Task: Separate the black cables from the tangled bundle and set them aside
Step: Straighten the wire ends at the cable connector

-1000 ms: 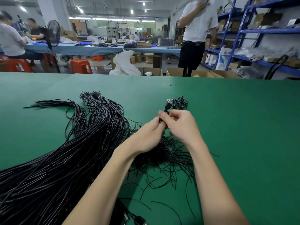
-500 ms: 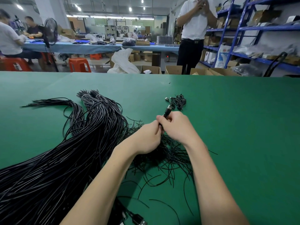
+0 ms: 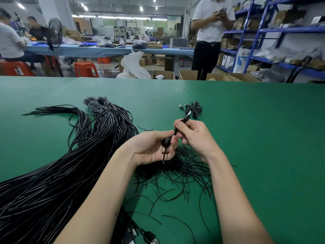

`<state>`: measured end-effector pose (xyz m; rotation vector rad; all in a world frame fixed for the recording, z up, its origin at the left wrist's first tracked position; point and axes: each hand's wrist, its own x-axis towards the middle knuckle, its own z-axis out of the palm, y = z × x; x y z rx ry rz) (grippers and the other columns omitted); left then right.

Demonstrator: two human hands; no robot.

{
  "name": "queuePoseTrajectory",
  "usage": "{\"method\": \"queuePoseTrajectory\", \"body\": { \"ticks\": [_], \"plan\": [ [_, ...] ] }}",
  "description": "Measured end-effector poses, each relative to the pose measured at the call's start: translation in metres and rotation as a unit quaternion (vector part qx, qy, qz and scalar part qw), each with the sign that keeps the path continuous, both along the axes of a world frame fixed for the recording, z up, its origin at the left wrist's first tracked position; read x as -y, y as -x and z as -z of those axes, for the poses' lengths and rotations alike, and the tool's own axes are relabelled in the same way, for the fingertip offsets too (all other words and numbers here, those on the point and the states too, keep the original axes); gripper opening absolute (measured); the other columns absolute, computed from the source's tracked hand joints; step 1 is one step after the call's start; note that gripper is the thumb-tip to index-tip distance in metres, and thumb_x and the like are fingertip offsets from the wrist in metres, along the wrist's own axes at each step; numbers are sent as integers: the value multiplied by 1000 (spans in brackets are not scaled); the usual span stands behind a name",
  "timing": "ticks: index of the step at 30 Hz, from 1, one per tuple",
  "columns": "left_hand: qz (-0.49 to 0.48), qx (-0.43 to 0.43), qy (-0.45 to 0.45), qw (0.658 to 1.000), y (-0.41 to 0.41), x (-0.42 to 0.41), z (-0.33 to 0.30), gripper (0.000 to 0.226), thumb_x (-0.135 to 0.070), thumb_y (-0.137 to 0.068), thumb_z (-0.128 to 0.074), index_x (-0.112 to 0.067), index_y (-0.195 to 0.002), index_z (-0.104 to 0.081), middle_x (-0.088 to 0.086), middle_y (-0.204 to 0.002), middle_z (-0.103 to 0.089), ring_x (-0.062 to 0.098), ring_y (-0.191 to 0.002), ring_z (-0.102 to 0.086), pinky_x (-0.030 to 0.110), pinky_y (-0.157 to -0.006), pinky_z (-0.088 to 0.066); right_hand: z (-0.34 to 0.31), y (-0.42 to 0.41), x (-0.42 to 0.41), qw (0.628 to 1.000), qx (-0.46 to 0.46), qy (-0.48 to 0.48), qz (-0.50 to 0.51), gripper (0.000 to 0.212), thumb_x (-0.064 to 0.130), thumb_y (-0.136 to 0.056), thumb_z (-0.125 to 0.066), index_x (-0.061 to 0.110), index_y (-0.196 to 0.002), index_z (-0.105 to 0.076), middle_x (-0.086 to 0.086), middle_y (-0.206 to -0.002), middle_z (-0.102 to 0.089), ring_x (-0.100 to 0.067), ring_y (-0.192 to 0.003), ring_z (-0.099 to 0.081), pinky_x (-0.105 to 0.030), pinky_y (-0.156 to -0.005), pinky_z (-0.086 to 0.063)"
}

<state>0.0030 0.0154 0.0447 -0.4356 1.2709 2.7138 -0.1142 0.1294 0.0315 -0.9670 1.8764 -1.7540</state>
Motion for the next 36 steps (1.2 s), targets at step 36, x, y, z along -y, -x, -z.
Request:
{"method": "queuePoseTrajectory", "body": {
  "ticks": [36],
  "plan": [
    [-206,-25,465,861,16,0,27,13,-21,-107,-37,-22,-95,-32,-4,-67,-45,5,-45,-36,26,-51,-33,-17,-14,-12,1000,13,-22,7,1,20,-93,-74,19,-93,-75,5,-79,-77,2,-56,-55,-11,-50,-42]
  ]
}}
